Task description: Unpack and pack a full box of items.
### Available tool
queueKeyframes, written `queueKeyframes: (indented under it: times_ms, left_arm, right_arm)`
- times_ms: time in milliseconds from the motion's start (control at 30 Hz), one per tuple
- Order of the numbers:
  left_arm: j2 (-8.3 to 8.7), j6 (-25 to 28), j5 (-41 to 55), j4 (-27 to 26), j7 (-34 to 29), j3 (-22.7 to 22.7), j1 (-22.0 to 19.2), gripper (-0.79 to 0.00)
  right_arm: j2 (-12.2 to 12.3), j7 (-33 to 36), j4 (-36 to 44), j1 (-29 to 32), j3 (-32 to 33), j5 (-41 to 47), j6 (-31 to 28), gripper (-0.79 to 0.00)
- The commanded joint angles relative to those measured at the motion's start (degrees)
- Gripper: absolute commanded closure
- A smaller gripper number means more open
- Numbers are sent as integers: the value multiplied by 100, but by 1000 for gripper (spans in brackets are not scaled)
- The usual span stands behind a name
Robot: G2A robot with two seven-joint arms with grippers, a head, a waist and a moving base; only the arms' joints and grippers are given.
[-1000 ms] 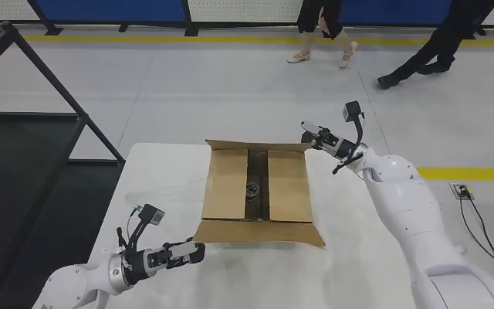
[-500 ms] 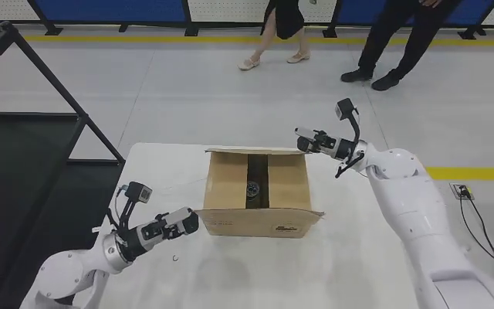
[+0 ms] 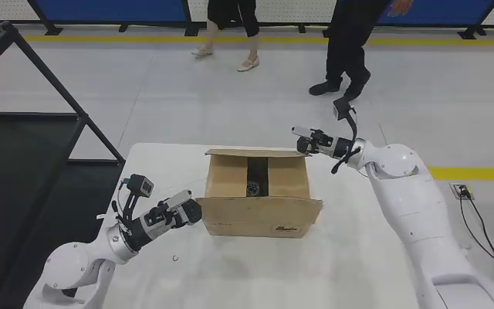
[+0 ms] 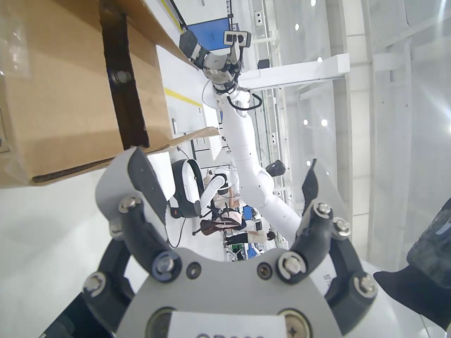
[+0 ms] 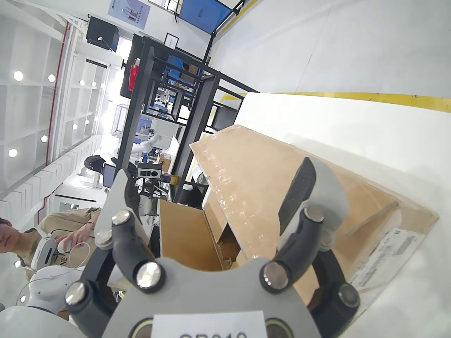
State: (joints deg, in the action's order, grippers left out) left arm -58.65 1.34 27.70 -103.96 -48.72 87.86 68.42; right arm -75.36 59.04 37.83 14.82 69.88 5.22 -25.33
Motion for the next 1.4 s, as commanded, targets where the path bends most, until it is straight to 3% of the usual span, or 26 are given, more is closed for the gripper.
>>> queueKeyframes:
  times_ms: [0, 133, 567, 900, 1167, 1367]
  left_arm:
    - [0, 0, 0, 0, 0, 0, 0, -785]
    - [-22, -78, 24, -2, 408, -39, -29, -785]
    - [-163, -349, -114, 281, 1692, -673, -633, -785]
    - [-168, -375, -133, 302, 1772, -684, -617, -785]
    - [-263, -584, -302, 363, 2562, -1028, -795, -785]
    - [-342, -654, -442, 503, 2912, -1323, -1005, -785]
  right_arm:
    - [0, 0, 0, 0, 0, 0, 1, -785]
    - [15, -164, 301, 171, -4, -7, 272, -785]
    - [214, 322, 1714, 717, 100, -144, 2060, -785]
    - [223, 83, 1761, 804, 152, -120, 2126, -785]
    - [269, 198, 2076, 959, 127, 21, 3104, -785]
    - [294, 334, 2254, 1026, 102, 193, 3517, -785]
